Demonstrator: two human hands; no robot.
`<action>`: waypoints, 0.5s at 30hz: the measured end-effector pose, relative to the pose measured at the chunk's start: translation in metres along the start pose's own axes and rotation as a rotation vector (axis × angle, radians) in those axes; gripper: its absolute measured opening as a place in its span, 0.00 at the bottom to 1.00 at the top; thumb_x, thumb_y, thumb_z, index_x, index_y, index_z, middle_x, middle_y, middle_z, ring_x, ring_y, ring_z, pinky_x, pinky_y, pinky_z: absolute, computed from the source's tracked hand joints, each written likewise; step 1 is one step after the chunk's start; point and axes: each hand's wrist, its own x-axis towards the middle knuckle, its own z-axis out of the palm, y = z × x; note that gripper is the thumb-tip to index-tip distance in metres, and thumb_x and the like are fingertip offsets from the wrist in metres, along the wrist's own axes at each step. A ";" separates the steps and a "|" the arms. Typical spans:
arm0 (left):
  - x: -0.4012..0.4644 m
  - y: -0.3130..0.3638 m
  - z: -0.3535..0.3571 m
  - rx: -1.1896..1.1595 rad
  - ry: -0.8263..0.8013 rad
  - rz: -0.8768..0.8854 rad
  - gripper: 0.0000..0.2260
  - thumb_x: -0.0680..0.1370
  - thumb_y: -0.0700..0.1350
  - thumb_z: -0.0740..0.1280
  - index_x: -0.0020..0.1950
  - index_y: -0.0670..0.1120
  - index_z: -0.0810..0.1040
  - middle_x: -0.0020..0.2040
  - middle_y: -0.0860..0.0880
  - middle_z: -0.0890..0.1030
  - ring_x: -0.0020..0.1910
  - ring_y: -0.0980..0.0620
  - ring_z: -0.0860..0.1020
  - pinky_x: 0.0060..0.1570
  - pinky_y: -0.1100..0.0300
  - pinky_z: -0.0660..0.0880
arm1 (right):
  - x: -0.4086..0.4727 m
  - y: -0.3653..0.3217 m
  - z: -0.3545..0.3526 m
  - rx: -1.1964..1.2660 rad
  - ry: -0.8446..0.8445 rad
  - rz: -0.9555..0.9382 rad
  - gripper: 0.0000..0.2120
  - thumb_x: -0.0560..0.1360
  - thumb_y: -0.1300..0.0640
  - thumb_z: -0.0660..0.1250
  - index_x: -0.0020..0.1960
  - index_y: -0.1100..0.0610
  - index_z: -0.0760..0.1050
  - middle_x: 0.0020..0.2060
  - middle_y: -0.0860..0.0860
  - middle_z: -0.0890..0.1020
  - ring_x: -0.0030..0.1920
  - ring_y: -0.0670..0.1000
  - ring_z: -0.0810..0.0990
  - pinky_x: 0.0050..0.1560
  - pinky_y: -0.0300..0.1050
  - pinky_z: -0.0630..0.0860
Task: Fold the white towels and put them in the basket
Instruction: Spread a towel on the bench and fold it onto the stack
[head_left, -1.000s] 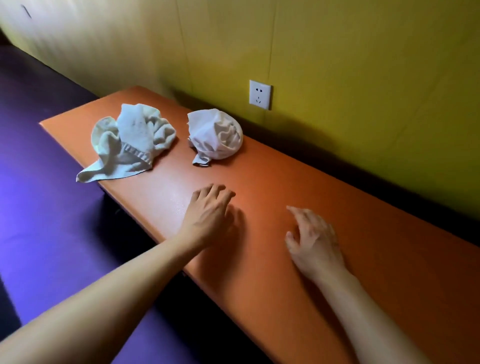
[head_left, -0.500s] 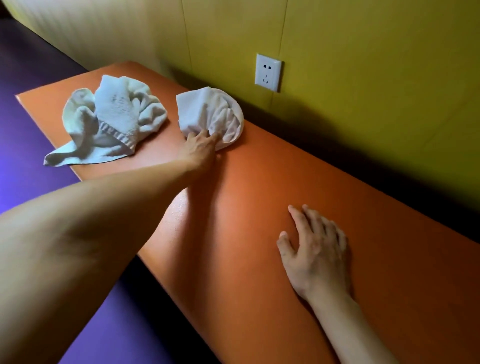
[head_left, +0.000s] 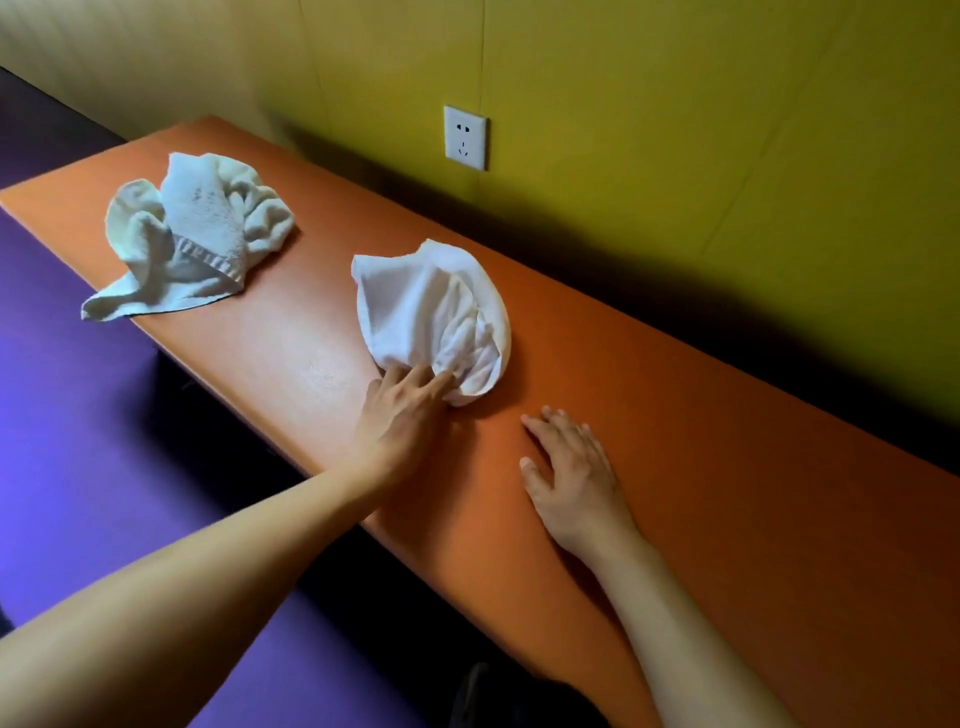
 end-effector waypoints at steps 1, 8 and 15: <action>-0.013 0.014 -0.001 -0.003 -0.013 0.015 0.22 0.73 0.62 0.59 0.61 0.55 0.78 0.47 0.51 0.78 0.50 0.41 0.75 0.46 0.51 0.70 | -0.015 0.002 -0.003 0.012 -0.009 0.004 0.25 0.81 0.49 0.59 0.78 0.46 0.62 0.79 0.46 0.60 0.79 0.45 0.53 0.79 0.42 0.42; -0.080 0.108 -0.009 -0.318 -0.041 0.041 0.09 0.82 0.43 0.62 0.57 0.45 0.80 0.43 0.44 0.83 0.49 0.40 0.75 0.46 0.46 0.74 | -0.111 0.018 -0.033 0.081 -0.002 0.102 0.26 0.78 0.52 0.65 0.76 0.48 0.66 0.74 0.48 0.70 0.75 0.50 0.65 0.74 0.42 0.57; -0.131 0.183 -0.032 -0.515 -0.193 0.176 0.15 0.83 0.50 0.61 0.66 0.46 0.78 0.51 0.43 0.85 0.52 0.43 0.81 0.50 0.51 0.74 | -0.168 0.032 -0.056 0.276 0.210 0.260 0.29 0.72 0.48 0.73 0.70 0.47 0.68 0.63 0.47 0.76 0.65 0.52 0.75 0.60 0.46 0.72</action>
